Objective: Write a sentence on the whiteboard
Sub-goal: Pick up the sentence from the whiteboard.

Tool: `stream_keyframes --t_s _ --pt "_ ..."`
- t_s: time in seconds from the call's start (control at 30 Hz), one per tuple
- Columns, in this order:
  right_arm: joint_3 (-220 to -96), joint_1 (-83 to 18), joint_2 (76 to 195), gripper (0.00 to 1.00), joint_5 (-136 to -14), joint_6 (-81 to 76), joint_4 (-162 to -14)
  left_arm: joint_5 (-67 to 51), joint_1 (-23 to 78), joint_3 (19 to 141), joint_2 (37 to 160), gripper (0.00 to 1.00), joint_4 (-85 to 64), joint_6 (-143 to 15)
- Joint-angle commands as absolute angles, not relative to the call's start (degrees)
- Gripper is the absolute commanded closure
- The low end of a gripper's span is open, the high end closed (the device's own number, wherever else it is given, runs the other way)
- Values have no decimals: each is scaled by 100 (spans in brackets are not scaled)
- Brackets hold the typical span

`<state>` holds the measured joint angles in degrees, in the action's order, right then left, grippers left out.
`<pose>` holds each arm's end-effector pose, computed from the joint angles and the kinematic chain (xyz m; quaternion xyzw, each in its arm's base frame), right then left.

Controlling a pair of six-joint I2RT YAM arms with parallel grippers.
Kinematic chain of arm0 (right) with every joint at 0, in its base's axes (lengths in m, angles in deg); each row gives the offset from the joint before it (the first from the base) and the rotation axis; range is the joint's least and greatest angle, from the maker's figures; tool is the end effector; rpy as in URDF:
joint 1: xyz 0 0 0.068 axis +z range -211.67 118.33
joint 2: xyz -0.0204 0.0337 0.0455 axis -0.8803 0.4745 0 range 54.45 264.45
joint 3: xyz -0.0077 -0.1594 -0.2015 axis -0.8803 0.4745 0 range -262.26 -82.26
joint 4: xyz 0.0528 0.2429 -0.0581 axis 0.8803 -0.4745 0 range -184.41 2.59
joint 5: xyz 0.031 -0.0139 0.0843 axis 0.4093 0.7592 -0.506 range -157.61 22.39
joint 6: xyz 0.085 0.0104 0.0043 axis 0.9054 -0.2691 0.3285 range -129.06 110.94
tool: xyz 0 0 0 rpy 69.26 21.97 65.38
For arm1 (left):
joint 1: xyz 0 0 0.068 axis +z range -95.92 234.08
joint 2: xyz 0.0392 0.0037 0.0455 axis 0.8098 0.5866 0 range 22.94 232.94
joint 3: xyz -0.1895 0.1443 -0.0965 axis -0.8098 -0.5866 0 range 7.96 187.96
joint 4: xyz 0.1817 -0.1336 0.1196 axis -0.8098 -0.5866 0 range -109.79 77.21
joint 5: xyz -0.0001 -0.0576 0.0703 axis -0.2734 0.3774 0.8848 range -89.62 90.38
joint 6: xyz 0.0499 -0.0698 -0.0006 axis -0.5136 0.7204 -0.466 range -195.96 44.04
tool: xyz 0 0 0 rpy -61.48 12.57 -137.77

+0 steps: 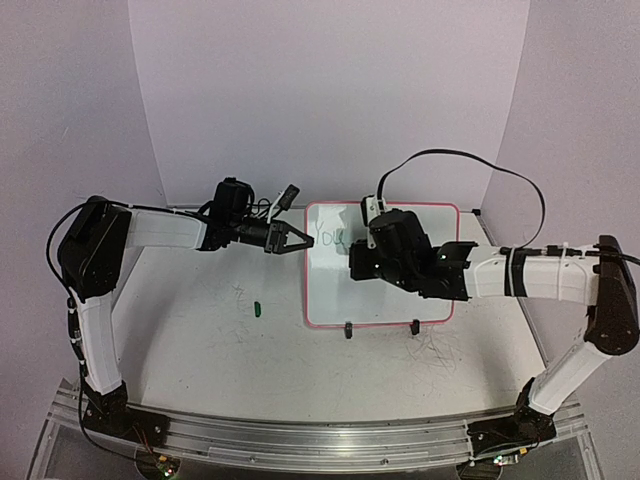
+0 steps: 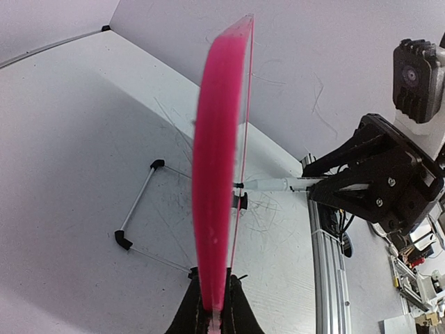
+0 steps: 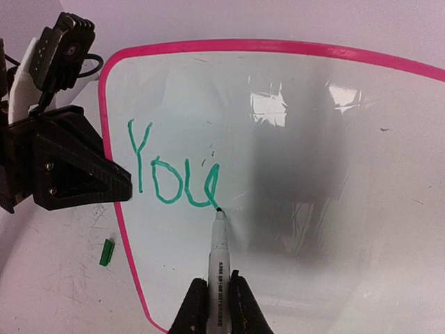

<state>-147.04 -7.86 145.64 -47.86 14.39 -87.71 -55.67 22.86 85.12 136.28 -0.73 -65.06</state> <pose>0.2538 0.3036 0.2437 -0.1328 0.8330 0.2086 0.4950 0.3540 -0.2880 0.2011 0.3822 0.6841 -0.5405 0.3062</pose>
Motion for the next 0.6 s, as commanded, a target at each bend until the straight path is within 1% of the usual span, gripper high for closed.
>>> stream_keyframes --t_s 0.0,0.07,0.13,0.33,0.57 --pt "-14596 -763 13944 100 -5185 1302 -8468 -5537 2156 8469 13447 100 -40 -6674" --pt "-14282 -764 13632 100 -5405 1089 -8070 -5540 2156 8485 13456 100 -40 -6673" --pt "-14040 -776 13423 100 -5312 982 -7864 -5533 2156 8482 13449 100 -40 -6673" --pt "-14042 -772 13387 100 -5047 911 -8032 -5407 2156 8423 13405 100 -39 -6666" --pt "-14092 -775 13379 100 -4882 921 -8188 -4968 2156 8290 13172 100 -129 -6629"
